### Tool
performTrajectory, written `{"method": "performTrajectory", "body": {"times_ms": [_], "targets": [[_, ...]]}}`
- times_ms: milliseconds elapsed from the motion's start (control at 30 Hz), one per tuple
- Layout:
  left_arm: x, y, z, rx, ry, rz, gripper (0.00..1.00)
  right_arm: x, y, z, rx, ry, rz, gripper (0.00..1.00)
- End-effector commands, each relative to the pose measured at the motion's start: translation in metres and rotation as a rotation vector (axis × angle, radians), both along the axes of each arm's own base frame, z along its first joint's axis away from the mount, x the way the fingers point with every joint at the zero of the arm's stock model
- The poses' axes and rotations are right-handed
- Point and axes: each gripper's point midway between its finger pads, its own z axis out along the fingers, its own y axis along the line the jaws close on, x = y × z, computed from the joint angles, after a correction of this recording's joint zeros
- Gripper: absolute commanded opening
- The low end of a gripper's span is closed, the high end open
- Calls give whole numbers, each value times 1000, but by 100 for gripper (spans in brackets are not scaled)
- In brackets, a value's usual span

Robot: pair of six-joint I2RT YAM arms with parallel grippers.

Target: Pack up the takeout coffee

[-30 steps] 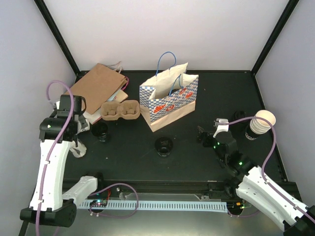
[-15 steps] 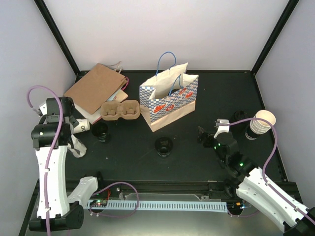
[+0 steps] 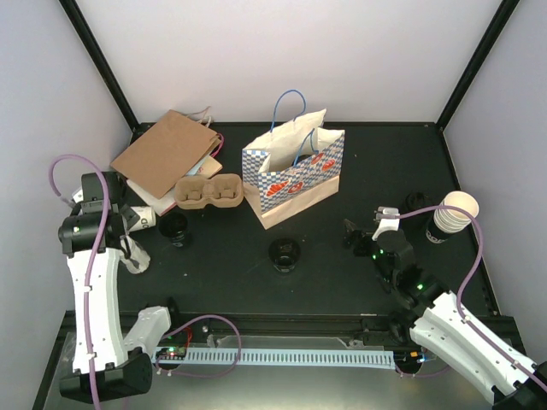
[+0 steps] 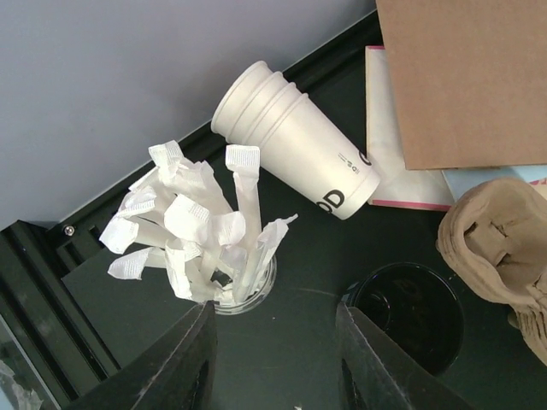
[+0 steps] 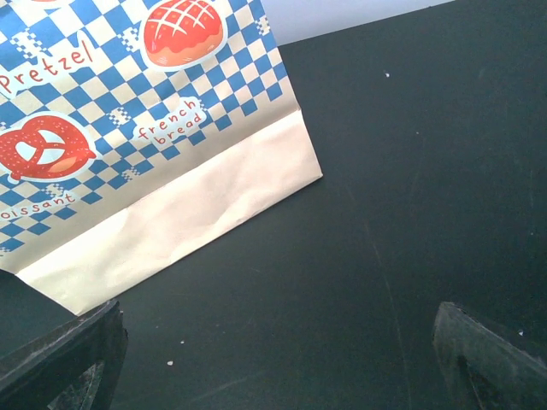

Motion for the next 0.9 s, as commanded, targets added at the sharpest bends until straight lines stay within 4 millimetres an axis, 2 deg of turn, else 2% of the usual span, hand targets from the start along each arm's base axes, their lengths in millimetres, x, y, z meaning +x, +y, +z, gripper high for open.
{"method": "performTrajectory", "body": {"times_ms": [0,167,433,867], "targets": [[2,6,-4,-7,-14,47,38,0,-3,-1,10,-6,-19,100],[4,12,-11,8,7,77,35,1,-3,-1,10,-6,-20,100],[3,26,-8,34,6,131,29,0,-3,-1,12,-5,-17,100],[14,30,-16,13,20,117,22,0,-3,-1,11,-6,-17,100]]}}
